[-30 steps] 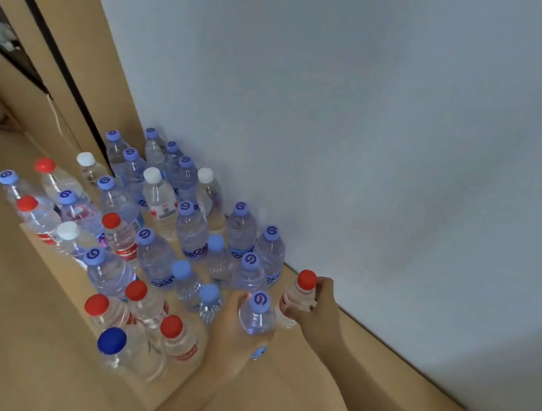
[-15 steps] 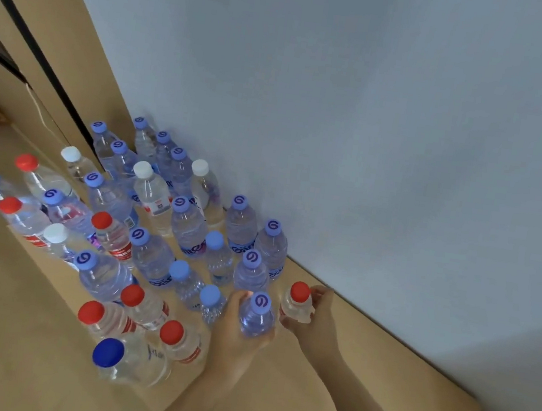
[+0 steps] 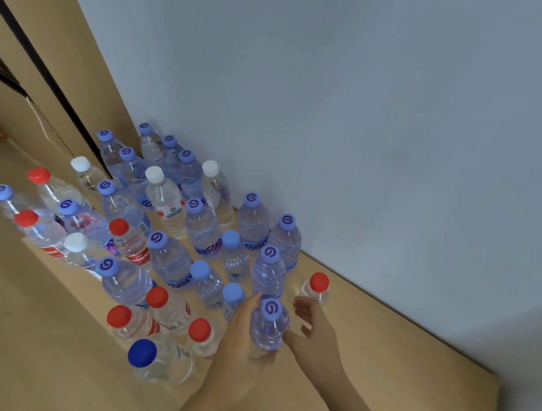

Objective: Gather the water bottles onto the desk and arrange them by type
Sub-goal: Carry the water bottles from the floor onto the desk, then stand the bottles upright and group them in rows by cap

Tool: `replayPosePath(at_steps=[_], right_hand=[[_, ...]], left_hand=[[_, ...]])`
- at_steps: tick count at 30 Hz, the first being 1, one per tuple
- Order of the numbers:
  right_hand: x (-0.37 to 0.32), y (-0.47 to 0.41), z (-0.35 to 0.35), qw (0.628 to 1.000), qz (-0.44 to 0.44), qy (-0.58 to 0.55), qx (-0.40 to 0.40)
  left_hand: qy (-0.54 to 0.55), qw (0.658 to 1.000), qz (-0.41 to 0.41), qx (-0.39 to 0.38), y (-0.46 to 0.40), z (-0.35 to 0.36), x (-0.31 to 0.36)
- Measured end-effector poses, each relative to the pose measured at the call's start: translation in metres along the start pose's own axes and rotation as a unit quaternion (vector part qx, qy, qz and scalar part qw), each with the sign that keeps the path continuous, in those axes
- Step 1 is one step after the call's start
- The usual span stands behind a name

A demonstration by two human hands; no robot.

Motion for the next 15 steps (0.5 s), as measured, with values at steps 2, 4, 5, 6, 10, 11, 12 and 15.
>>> replayPosePath(at_steps=[2,4,5,6,10,11,12,15], right_hand=[[-0.006,0.001,0.008,0.999,-0.029,0.021,-0.035],[-0.007,-0.002,0.015,0.997,-0.053,0.032,-0.047],[-0.007,-0.004,0.019,0.997,-0.053,0.02,-0.056],[-0.006,-0.004,0.023,0.996,-0.049,0.012,-0.07],[-0.004,-0.006,0.025,0.997,-0.056,0.005,-0.045],[-0.004,-0.006,0.023,0.997,-0.062,-0.001,-0.035],[-0.007,-0.005,0.022,0.997,-0.064,-0.001,-0.031],[-0.026,0.003,0.013,0.997,-0.07,-0.009,-0.031]], left_hand=[[-0.049,0.998,0.029,0.01,0.013,-0.007,-0.004],[-0.054,0.998,0.024,-0.001,0.019,-0.013,-0.008],[-0.056,0.998,0.017,-0.004,0.021,-0.016,-0.01],[-0.066,0.998,0.003,-0.013,0.024,-0.018,-0.011],[-0.07,0.997,-0.021,-0.033,0.026,-0.026,-0.013],[-0.07,0.997,-0.025,-0.038,0.025,-0.028,-0.012],[-0.069,0.996,-0.025,-0.041,0.024,-0.03,-0.01],[-0.057,0.997,-0.018,-0.051,0.019,-0.037,0.001]])
Point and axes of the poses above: each hand's wrist, its own y-axis away from the middle knuckle, its own z-axis out of the palm, x = y × z, the point moved 3 cm from there along -y, towards the middle knuckle, and after that the axes turned 1 degree about y, right-handed, at the moved point
